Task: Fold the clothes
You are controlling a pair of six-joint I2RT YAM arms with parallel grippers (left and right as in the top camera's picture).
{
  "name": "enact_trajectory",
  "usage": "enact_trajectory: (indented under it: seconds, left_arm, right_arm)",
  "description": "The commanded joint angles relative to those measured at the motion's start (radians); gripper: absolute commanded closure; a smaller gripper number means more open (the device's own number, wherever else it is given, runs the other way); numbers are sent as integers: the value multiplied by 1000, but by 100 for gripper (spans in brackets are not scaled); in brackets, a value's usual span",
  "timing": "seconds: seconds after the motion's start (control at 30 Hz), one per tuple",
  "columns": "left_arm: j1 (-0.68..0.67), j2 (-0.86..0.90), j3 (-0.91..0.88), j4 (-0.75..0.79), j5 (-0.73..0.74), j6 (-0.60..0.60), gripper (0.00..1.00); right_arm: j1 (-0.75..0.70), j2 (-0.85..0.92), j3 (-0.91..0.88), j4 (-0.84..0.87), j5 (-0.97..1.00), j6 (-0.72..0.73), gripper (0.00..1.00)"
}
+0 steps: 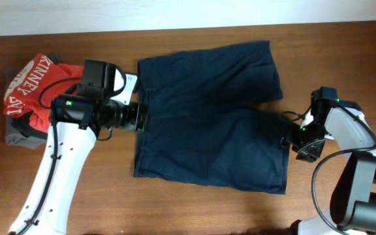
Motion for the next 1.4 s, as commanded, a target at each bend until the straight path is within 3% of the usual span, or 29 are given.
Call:
enact_trajectory:
  seconds: [0.0, 0.13, 0.23, 0.37, 0.6, 0.73, 0.77, 0.83, 0.87, 0.93, 1.07, 1.2, 1.37]
  left_arm:
    - [6, -8, -85, -13, -26, -65, 14]
    - [6, 9, -196, -6, -22, -90, 13]
    - [6, 29, -282, 28, -4, -89, 13]
    - [6, 53, -402, 141, 17, -90, 36]
    - [6, 66, -557, 296, 17, -90, 40]
    - [6, 66, -575, 326, 16, -90, 45]
    - [6, 66, -575, 330, 17, -90, 45]
    - [6, 66, -575, 337, 17, -90, 46]
    - [6, 66, -575, 341, 16, -90, 46]
    - [6, 66, -575, 344, 16, -90, 46]
    - [6, 66, -575, 350, 16, -90, 46]
    - [6, 66, -575, 351, 16, -90, 46]
    - [6, 66, -575, 353, 16, -90, 46]
  right_arm:
    - [28, -22, -53, 2, 2, -18, 39]
    - [33, -22, -111, 20, 3, -18, 41]
    - [33, -22, -146, 48, -2, -19, 48]
    - [33, -22, -167, 84, -51, -72, 63]
    - [33, -22, -167, 83, -169, -151, 70]
    - [33, -22, -166, 78, -169, -150, 82]
    - [32, -22, -164, 67, -165, -150, 81]
    - [28, -22, -156, 43, -121, -145, 53]
    - [23, -22, -145, 23, -47, -105, 47]
    - [9, -22, -130, 16, 11, -62, 46]
    - [-21, -22, -76, 18, -163, -174, 58]
    - [-20, -22, -71, 3, -174, -184, 65]
    - [-20, -22, -73, 4, -116, -183, 64]
